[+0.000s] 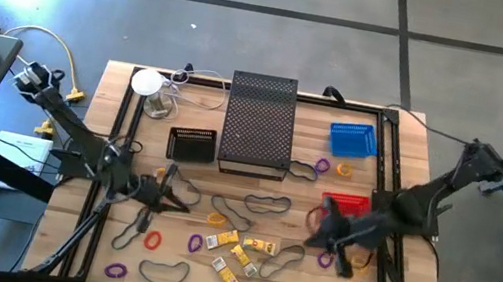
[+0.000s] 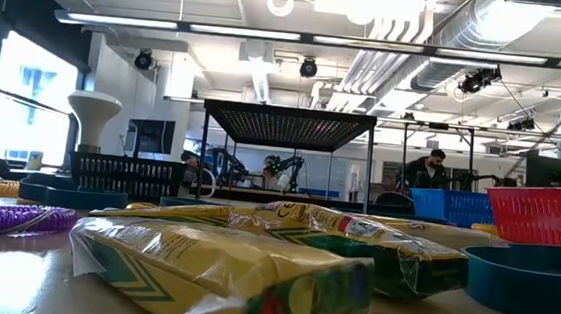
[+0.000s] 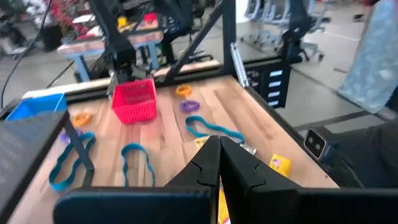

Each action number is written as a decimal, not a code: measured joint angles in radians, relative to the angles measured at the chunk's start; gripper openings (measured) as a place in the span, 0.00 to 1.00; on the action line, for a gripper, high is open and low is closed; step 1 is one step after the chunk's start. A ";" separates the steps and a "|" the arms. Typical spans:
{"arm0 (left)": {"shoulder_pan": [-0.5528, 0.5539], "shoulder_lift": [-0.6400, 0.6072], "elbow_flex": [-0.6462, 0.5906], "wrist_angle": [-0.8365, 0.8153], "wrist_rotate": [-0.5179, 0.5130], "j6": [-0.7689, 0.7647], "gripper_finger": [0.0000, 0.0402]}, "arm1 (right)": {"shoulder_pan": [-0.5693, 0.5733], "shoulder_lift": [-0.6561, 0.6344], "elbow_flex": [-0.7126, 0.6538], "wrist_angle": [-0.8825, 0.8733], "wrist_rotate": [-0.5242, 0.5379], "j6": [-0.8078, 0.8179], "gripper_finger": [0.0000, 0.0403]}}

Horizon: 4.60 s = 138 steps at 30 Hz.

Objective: Pick & Place Office Desk Supplies
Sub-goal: Put the violet spring keychain into the blue bin

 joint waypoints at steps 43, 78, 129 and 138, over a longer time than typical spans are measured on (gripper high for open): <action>-0.068 0.311 0.002 0.060 -0.034 -0.275 0.00 | 0.090 0.457 0.068 -0.224 -0.189 0.719 0.01; -0.066 0.310 0.001 0.110 -0.034 -0.274 0.00 | 0.115 0.566 0.067 -0.348 -0.200 1.181 0.43; -0.092 0.429 0.001 0.273 -0.048 -0.215 0.08 | 0.001 0.632 -0.046 -0.235 -0.240 0.736 0.02; -0.092 0.429 0.001 0.357 0.012 -0.273 0.08 | 0.097 0.634 0.105 -0.334 -0.120 0.724 0.01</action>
